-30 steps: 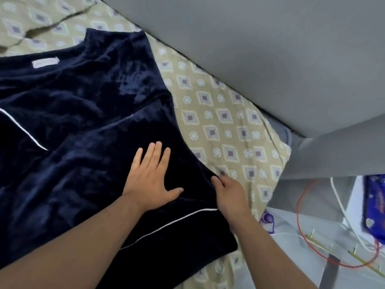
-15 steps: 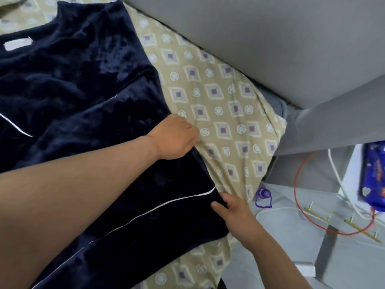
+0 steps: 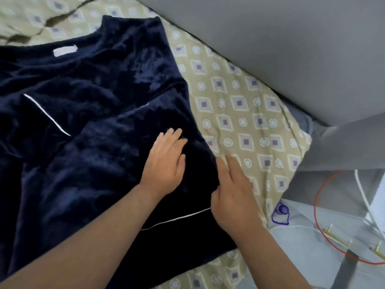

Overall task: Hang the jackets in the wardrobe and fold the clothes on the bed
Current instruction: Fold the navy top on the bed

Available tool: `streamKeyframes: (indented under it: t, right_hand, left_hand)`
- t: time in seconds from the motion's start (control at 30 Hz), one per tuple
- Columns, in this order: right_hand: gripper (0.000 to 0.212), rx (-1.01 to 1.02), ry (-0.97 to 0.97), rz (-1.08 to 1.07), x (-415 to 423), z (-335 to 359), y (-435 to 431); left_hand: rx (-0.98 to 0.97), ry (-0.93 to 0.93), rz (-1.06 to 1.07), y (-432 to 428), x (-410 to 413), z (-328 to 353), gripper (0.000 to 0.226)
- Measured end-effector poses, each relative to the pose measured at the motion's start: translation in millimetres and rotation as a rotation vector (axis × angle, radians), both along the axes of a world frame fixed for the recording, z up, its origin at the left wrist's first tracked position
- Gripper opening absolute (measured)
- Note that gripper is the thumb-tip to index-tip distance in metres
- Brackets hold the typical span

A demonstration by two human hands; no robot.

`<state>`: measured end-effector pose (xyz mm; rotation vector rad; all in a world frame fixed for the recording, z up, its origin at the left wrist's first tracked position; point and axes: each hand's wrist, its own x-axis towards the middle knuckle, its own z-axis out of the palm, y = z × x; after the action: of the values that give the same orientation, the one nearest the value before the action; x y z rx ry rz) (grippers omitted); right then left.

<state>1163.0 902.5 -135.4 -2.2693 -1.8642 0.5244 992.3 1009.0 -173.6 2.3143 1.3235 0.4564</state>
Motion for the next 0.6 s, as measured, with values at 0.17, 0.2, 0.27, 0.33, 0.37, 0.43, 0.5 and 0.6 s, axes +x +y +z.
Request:
streamKeyframes:
  t: [0.17, 0.2, 0.27, 0.33, 0.37, 0.43, 0.5, 0.6]
  right_hand:
    - [0.064, -0.161, -0.104, 0.268, -17.5, -23.7, 3.1]
    - [0.063, -0.173, -0.126, 0.262, -16.4, -25.4, -0.3]
    - [0.063, -0.162, -0.12, 0.221, -18.8, -24.5, -0.9]
    - [0.062, -0.099, -0.051, 0.151, -27.6, -19.8, 9.6]
    - [0.059, -0.042, -0.011, 0.129, -35.7, -17.3, 19.6]
    - [0.051, 0.053, 0.048, 0.164, -59.6, -12.3, 50.0]
    - [0.051, 0.11, 0.059, 0.278, -90.4, -10.2, 92.8]
    - [0.057, 0.185, 0.04, 0.408, -135.5, -15.0, 170.6]
  left_hand:
    - [-0.083, 0.198, 0.257, -35.2, -123.1, 2.6, 0.054]
    - [-0.104, 0.217, 0.324, -38.5, -147.0, 3.5, 0.056]
    - [-0.099, 0.215, 0.45, -39.7, -191.6, 5.6, 0.059]
    - [-0.104, 0.188, 0.601, -32.4, -227.7, 6.9, 0.058]
    - [-0.113, 0.179, 0.683, -24.9, -241.2, 7.6, 0.057]
    - [-0.156, 0.188, 0.808, -8.0, -258.2, 6.3, 0.055]
    - [-0.181, 0.193, 0.847, 9.9, -267.7, 4.0, 0.052]
    - [-0.191, -0.139, 1.014, 39.4, -277.0, 11.9, 0.039]
